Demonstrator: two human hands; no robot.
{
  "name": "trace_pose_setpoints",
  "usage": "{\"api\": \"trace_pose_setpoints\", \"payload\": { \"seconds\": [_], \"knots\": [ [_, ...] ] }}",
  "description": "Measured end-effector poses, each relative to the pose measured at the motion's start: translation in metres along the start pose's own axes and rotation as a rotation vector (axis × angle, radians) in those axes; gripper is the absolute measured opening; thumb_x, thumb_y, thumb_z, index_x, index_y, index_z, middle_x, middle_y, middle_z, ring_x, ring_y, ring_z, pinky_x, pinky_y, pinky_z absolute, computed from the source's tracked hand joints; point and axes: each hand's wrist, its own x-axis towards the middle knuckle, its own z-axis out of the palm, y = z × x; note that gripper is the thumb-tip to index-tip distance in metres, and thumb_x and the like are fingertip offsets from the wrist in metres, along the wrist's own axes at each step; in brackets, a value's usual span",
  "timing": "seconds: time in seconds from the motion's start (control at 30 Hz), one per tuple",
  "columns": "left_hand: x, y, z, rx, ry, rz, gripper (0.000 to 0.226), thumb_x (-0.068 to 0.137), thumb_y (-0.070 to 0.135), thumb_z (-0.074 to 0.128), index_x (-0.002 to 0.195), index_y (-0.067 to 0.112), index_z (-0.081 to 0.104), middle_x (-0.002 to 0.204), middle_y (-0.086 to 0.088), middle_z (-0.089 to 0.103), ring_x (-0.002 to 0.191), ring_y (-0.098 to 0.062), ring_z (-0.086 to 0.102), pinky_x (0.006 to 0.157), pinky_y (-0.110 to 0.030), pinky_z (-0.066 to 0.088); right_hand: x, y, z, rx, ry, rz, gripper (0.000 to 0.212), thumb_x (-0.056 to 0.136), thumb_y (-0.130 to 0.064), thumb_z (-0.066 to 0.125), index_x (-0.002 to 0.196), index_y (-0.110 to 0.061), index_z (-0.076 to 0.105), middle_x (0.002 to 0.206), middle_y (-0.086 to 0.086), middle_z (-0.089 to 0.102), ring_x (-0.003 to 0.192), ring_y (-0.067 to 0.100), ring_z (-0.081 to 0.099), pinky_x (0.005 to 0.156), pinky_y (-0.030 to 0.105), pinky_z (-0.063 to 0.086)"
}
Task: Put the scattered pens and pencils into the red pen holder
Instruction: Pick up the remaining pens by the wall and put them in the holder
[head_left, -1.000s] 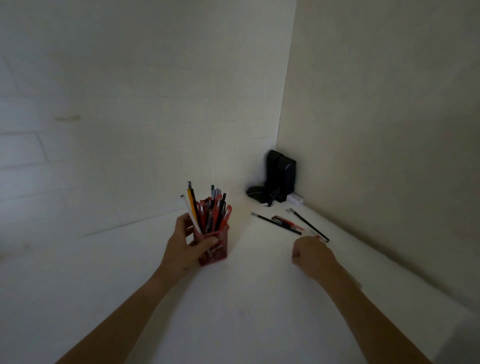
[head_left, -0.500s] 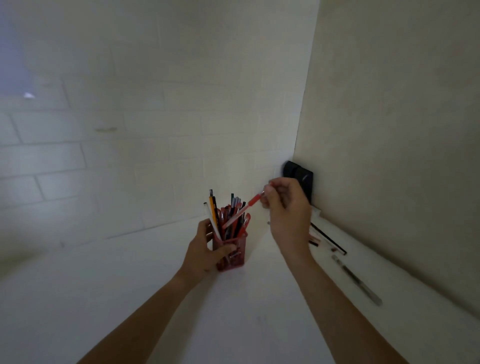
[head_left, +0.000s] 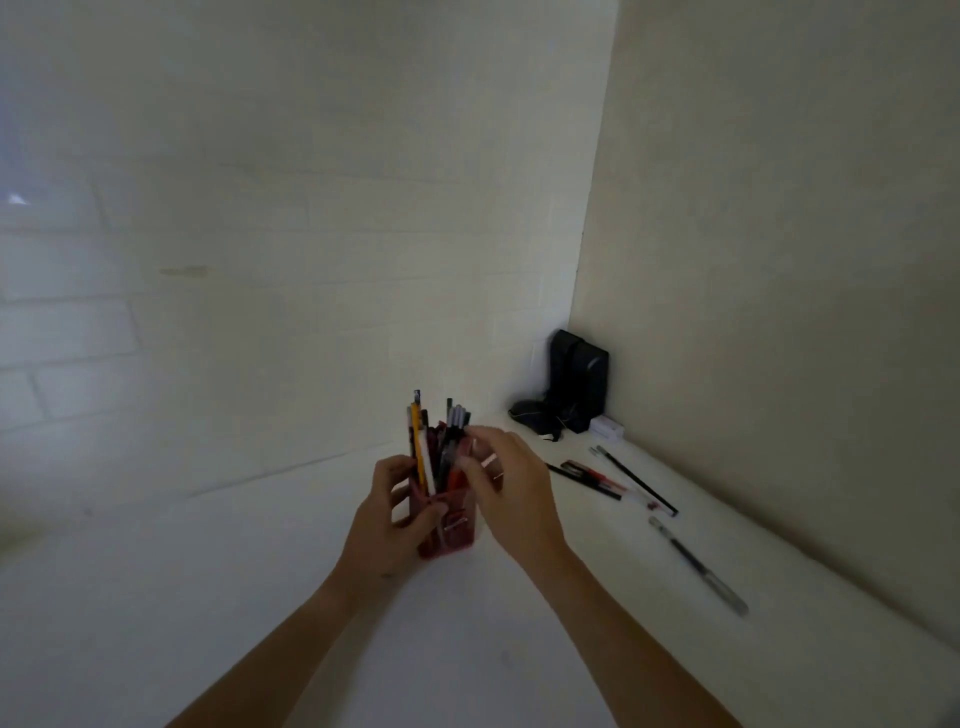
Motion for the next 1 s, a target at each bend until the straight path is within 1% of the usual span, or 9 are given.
{"api": "trace_pose_setpoints", "payload": {
  "seconds": [0.07,0.13,0.23,0.33,0.57,0.67,0.73,0.83,1.0],
  "knots": [
    [-0.001,-0.002,0.004,0.004,0.016,0.008,0.05,0.088,0.011,0.072,0.128,0.02,0.042,0.133,0.008,0.056,0.117,-0.003,0.059,0.085,-0.011,0.053,-0.003,0.015,-0.016,0.024,0.08,0.05,0.02,0.098,-0.019,0.058,0.118,-0.017,0.062,0.088,-0.004,0.062,0.07,0.008,0.061,0.062,0.01,0.046],
    [-0.001,-0.002,0.005,-0.004,0.02,0.009,0.051,0.088,0.012,0.072,0.128,0.02,0.042,0.13,0.011,0.057,0.118,-0.007,0.057,0.09,-0.021,0.052,-0.006,0.044,-0.034,-0.061,0.166,0.18,0.015,0.098,-0.015,0.057,0.112,-0.015,0.062,0.088,-0.003,0.063,0.072,0.01,0.06,0.063,0.008,0.044],
    [0.004,-0.002,0.003,0.019,0.005,0.003,0.054,0.086,0.016,0.075,0.129,0.02,0.041,0.127,0.014,0.056,0.116,-0.012,0.056,0.097,-0.031,0.05,-0.01,0.107,-0.06,-0.377,0.105,0.395,0.013,0.095,-0.008,0.056,0.104,-0.01,0.066,0.1,0.008,0.064,0.093,0.022,0.061,0.08,0.029,0.053],
    [0.008,-0.001,0.002,0.018,0.003,-0.01,0.055,0.086,0.018,0.075,0.13,0.02,0.041,0.132,0.005,0.056,0.117,-0.015,0.056,0.098,-0.031,0.048,-0.016,0.155,-0.079,-0.635,-0.002,0.492,0.022,0.095,-0.006,0.053,0.112,-0.01,0.068,0.11,0.011,0.063,0.102,0.028,0.057,0.082,0.034,0.048],
    [0.013,0.001,0.009,-0.021,-0.001,-0.015,0.053,0.085,0.011,0.074,0.127,0.021,0.042,0.124,0.015,0.057,0.119,-0.016,0.056,0.095,-0.025,0.047,-0.01,0.184,-0.073,-0.794,-0.124,0.446,0.02,0.097,-0.017,0.055,0.109,-0.009,0.068,0.114,0.009,0.061,0.105,0.024,0.055,0.08,0.033,0.05],
    [0.016,-0.003,0.012,-0.024,0.0,-0.004,0.052,0.084,0.014,0.075,0.125,0.021,0.042,0.125,0.013,0.058,0.119,-0.016,0.059,0.089,-0.013,0.048,-0.005,0.186,-0.065,-0.84,-0.149,0.396,0.018,0.097,-0.021,0.057,0.109,-0.012,0.067,0.113,0.008,0.061,0.105,0.023,0.054,0.085,0.03,0.049],
    [0.016,-0.005,0.012,-0.018,0.003,0.013,0.051,0.085,0.014,0.074,0.124,0.02,0.042,0.126,0.008,0.059,0.119,-0.017,0.059,0.081,-0.002,0.048,-0.002,0.185,-0.061,-0.865,-0.14,0.379,0.014,0.093,-0.018,0.061,0.103,-0.01,0.068,0.107,0.008,0.063,0.1,0.024,0.056,0.081,0.032,0.049],
    [0.016,-0.005,0.013,-0.023,-0.001,0.009,0.049,0.086,0.013,0.073,0.124,0.019,0.042,0.127,0.007,0.058,0.119,-0.018,0.058,0.076,0.001,0.048,0.0,0.189,-0.06,-0.861,-0.1,0.33,0.004,0.081,-0.011,0.072,0.084,-0.009,0.07,0.089,0.01,0.065,0.084,0.029,0.06,0.068,0.037,0.047],
    [0.018,-0.008,0.013,-0.042,-0.009,0.013,0.051,0.086,0.011,0.072,0.126,0.018,0.041,0.124,0.018,0.056,0.12,-0.016,0.056,0.076,0.004,0.045,0.005,0.195,-0.059,-0.715,-0.147,0.326,0.026,0.095,-0.03,0.06,0.115,-0.016,0.068,0.113,0.005,0.067,0.105,0.026,0.059,0.086,0.037,0.045]
  ]
}}
